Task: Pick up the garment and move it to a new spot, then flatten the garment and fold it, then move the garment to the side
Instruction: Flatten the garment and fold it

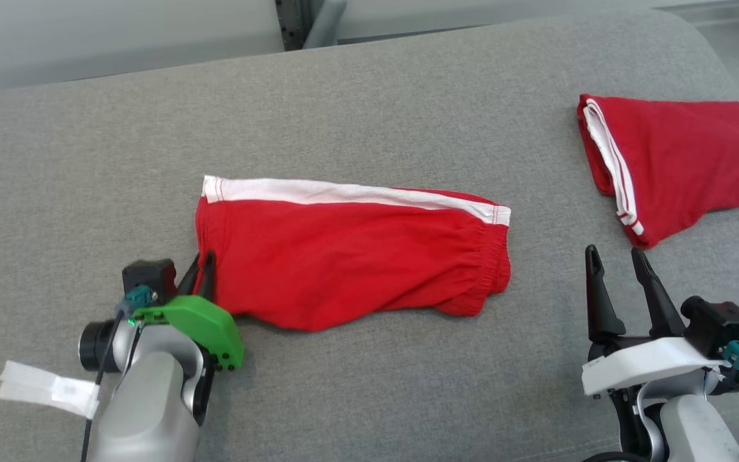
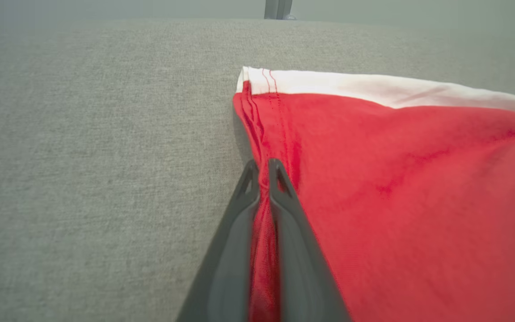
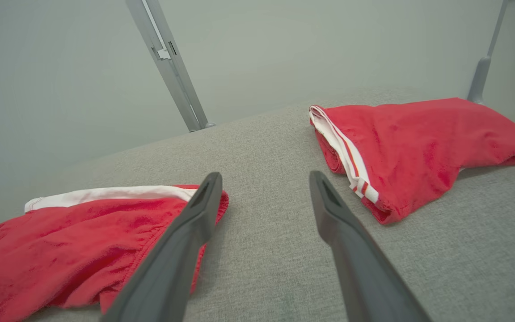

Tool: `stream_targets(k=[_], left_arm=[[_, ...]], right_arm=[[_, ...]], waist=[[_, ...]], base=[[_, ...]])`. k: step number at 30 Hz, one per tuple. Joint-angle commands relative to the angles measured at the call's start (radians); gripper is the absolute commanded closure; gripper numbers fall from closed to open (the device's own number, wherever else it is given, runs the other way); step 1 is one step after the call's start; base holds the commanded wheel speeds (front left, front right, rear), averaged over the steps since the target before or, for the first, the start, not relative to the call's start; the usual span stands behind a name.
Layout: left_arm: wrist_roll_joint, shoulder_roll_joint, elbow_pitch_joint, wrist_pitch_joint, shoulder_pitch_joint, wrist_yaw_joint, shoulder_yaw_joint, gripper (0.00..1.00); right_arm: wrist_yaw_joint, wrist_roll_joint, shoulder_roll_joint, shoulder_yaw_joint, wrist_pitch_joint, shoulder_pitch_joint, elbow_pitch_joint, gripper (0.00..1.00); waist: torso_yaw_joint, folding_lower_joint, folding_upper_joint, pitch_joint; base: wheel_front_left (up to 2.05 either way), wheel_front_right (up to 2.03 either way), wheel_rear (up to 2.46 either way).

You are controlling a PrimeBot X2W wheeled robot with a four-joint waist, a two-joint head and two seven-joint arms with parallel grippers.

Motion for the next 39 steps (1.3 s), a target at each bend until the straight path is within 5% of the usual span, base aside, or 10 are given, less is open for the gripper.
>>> stream_targets(k=[1,11,12,13,14,27,39], left_arm=[[-0.014,-0.004,-0.015,-0.003,0.047,0.005,0.008,1.00],[-0.013,-0.012,-0.173,-0.003,0.254,0.056,0.068,0.98],[-0.011,-0.012,-0.186,-0.003,0.270,0.058,0.070,0.62],[-0.010,-0.013,-0.200,-0.003,0.280,0.062,0.076,0.16],[-0.005,-0.013,-0.216,-0.003,0.290,0.067,0.082,0.00],[0.103,-0.015,-0.631,-0.003,0.473,0.114,0.119,0.00],[0.092,-0.015,-0.694,-0.003,0.512,0.123,0.039,0.00]], right_arm=[[0.000,-0.005,-0.003,-0.001,-0.002,0.021,0.005,0.00],[0.000,-0.024,-0.004,0.015,-0.002,0.046,0.024,0.00],[0.000,-0.026,-0.004,0.015,-0.002,0.046,0.025,0.00],[0.000,-0.026,-0.003,0.015,-0.002,0.045,0.026,0.00],[0.000,-0.031,-0.004,0.014,-0.002,0.047,0.027,0.00],[0.000,-0.036,-0.003,0.020,-0.002,0.019,0.014,0.00],[0.000,-0.077,-0.003,0.055,-0.002,-0.042,0.166,0.00]], waist=[[0.081,0.0001,0.0002,-0.080],[0.108,0.0001,0.0002,-0.130],[0.108,0.0001,0.0002,-0.131],[0.108,0.0001,0.0002,-0.132],[0.108,0.0001,0.0002,-0.132],[0.131,0.0001,0.0002,-0.106],[0.263,0.0001,0.0002,-0.057]], base=[[0.00,0.00,0.00],[0.00,0.00,0.00],[0.00,0.00,0.00],[0.00,0.00,0.00],[0.00,0.00,0.00],[0.00,0.00,0.00],[0.00,0.00,0.00]])
